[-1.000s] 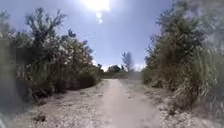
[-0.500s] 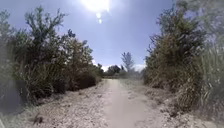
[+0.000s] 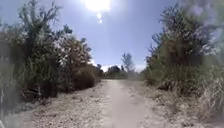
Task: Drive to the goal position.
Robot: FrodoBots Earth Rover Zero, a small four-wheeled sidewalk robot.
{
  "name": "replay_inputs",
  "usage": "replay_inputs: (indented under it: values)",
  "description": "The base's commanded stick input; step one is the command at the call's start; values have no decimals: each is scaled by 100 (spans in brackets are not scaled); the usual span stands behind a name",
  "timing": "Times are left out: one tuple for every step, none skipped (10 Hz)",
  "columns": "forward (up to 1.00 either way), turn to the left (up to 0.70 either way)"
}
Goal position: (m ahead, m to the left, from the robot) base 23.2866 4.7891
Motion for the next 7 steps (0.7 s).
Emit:
replay_inputs:
  values:
    - [45,0]
    - [45,0]
    - [45,0]
    - [45,0]
    - [45,0]
    - [45,0]
    - [45,0]
